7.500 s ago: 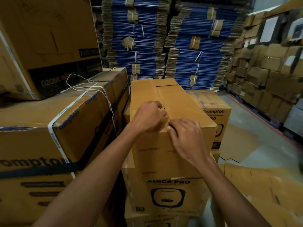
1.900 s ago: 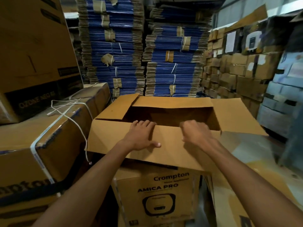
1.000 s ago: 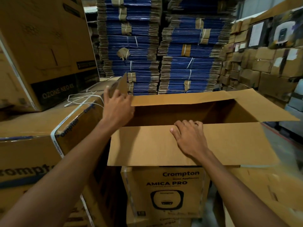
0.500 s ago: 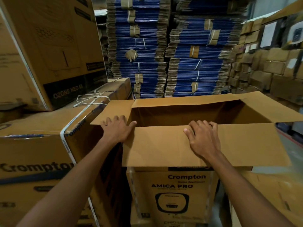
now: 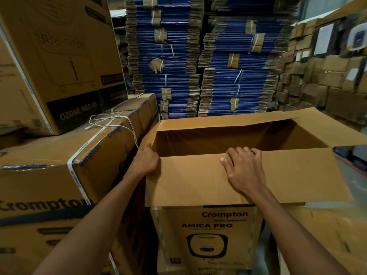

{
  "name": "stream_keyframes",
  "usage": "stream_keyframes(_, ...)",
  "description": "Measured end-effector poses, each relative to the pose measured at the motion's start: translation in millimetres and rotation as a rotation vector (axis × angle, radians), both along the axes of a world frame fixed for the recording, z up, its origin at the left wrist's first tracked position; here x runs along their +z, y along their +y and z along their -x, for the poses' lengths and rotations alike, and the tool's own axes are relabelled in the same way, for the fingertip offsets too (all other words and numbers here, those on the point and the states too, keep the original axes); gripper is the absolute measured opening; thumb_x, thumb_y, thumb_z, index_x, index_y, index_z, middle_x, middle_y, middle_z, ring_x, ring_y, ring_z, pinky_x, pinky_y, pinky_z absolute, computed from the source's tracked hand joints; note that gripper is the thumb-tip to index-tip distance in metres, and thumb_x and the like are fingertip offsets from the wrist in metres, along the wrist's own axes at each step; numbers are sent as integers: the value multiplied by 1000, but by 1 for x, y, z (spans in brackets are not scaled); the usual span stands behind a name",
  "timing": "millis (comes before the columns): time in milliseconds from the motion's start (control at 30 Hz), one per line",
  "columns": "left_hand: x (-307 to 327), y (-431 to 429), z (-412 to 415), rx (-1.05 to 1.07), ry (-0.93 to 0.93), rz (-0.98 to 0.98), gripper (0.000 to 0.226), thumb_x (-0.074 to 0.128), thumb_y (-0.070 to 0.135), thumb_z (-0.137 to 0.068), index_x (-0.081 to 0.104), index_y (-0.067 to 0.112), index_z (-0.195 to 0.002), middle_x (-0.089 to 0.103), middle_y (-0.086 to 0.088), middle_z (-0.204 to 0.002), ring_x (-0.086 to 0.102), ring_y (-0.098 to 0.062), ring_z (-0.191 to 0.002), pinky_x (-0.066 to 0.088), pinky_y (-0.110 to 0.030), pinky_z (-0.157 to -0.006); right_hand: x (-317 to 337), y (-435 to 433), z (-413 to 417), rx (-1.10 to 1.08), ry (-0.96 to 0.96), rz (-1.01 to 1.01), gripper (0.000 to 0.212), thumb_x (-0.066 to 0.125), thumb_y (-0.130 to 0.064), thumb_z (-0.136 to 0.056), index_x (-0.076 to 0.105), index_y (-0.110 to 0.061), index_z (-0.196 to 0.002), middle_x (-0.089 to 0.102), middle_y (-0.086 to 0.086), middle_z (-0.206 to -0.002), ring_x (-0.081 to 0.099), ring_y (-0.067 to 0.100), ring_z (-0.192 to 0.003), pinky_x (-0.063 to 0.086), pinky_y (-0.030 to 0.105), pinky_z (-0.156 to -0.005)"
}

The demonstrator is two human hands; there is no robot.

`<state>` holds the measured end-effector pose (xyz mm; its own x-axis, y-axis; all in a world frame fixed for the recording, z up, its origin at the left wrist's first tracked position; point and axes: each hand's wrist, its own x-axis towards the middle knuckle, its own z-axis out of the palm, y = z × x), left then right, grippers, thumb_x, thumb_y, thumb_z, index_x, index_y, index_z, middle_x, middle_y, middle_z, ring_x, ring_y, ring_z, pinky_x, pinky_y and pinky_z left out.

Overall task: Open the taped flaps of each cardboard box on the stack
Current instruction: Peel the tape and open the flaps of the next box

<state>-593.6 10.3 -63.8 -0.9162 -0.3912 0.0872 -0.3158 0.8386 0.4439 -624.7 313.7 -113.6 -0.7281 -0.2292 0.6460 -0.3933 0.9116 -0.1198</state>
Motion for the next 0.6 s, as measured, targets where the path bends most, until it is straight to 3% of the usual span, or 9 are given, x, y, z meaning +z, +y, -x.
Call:
stream_keyframes(100,8,0,1,5,-34,-105,52,34,19,-104,30,15,-155,50,-20,-142,56,-35,-119,50,-46,-96,4,0,-3,-4,3,9,44,32,-50,-103,66,-22,-107,66,-2,-94,58,18,-91,39,46,-96)
stream_keyframes(200,16,4,8,32,-69,-186,53,40,23,-102,31,17,-154,49,-16,-143,54,-27,-112,44,-38,-84,19,-6,-3,-20,-102,8,40,32,-45,-104,64,-24,-95,64,-5,-84,58,16,-83,40,46,-97)
stream_keyframes(267,18,10,14,65,-75,-216,68,52,35,-94,27,17,-155,47,-14,-146,51,-29,-118,45,-41,-94,33,-14,2,-15,-204,-2,42,33,-42,-106,65,-22,-87,62,-6,-74,59,15,-74,43,47,-98)
stream_keyframes(300,17,13,18,81,-77,-182,78,54,42,-89,24,17,-156,43,-15,-150,48,-34,-128,43,-50,-104,40,-19,5,-9,-259,-7,43,34,-41,-107,67,-21,-88,63,-4,-73,61,16,-71,47,44,-95)
stream_keyframes(367,10,18,22,74,-52,-5,81,52,50,-89,26,14,-157,36,-13,-157,36,-39,-141,30,-63,-114,53,-30,17,18,-390,22,40,39,-38,-107,71,-16,-97,69,1,-83,64,16,-75,51,36,-79)
stream_keyframes(467,1,19,12,35,67,84,72,49,50,-93,33,14,-153,37,-9,-159,37,-33,-142,29,-64,-115,65,-45,42,54,-597,26,26,51,-28,-103,71,-12,-109,72,6,-105,66,17,-88,46,33,-67)
stream_keyframes(533,-6,16,5,33,107,69,71,49,48,-96,30,15,-155,34,-9,-161,35,-32,-145,29,-64,-115,68,-53,59,57,-741,-7,26,57,-24,-99,66,-12,-121,68,9,-120,64,22,-100,50,36,-76)
stream_keyframes(600,-11,16,1,26,132,67,72,49,46,-98,24,15,-159,29,-8,-164,31,-31,-148,27,-64,-117,69,-61,74,20,-761,-12,54,63,-25,-97,46,-13,-147,52,14,-145,54,32,-125,49,47,-100)
